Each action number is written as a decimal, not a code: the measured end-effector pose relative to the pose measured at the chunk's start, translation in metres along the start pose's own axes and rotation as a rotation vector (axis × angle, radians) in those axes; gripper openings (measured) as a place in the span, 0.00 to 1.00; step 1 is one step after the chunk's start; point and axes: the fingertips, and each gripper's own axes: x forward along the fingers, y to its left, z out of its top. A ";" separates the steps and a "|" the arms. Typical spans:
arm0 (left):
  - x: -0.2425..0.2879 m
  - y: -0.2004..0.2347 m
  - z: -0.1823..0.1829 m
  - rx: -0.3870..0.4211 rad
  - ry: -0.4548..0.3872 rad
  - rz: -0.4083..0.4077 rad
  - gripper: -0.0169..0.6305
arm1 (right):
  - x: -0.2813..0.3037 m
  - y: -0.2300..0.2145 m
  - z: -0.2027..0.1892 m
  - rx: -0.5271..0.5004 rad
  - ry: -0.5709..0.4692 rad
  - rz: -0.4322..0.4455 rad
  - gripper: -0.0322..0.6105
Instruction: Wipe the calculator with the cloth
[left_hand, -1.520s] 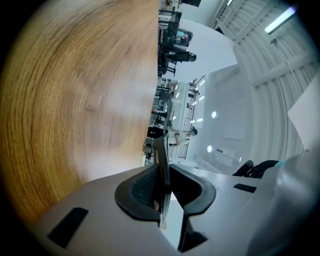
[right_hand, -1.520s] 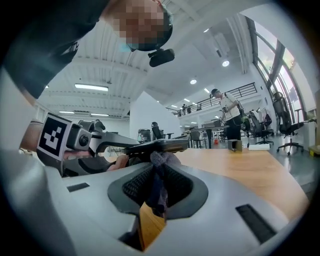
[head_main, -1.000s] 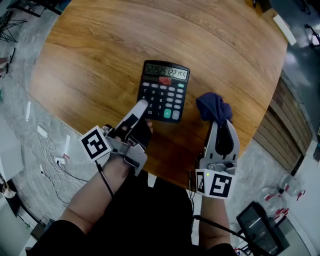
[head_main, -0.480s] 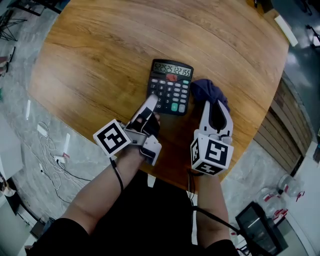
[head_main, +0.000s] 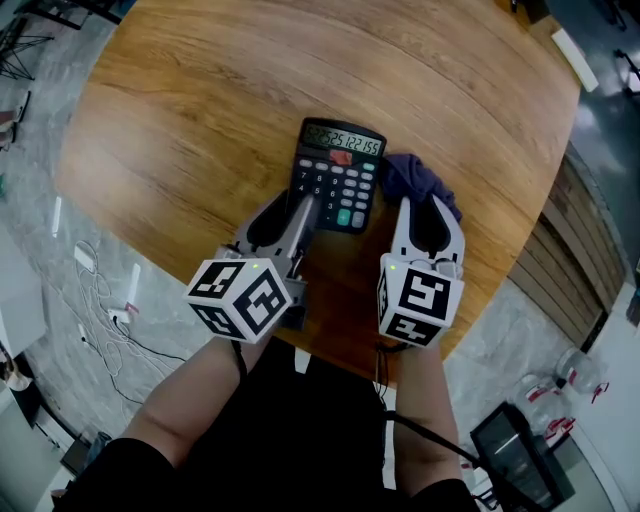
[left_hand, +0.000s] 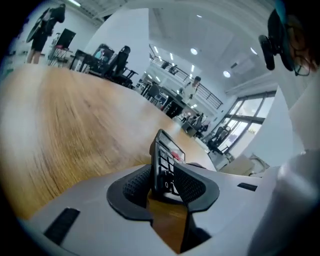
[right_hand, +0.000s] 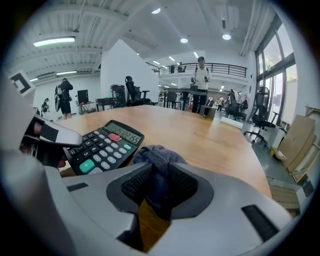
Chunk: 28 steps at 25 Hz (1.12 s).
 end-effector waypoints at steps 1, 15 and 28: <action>0.000 0.000 -0.001 0.029 0.004 0.014 0.23 | -0.001 0.000 0.000 0.000 0.000 -0.002 0.15; 0.003 0.012 -0.013 0.360 0.077 0.172 0.26 | -0.018 -0.008 0.013 0.004 -0.036 -0.007 0.18; -0.062 -0.091 0.085 0.478 -0.215 0.058 0.04 | -0.122 0.010 0.113 0.048 -0.289 0.055 0.15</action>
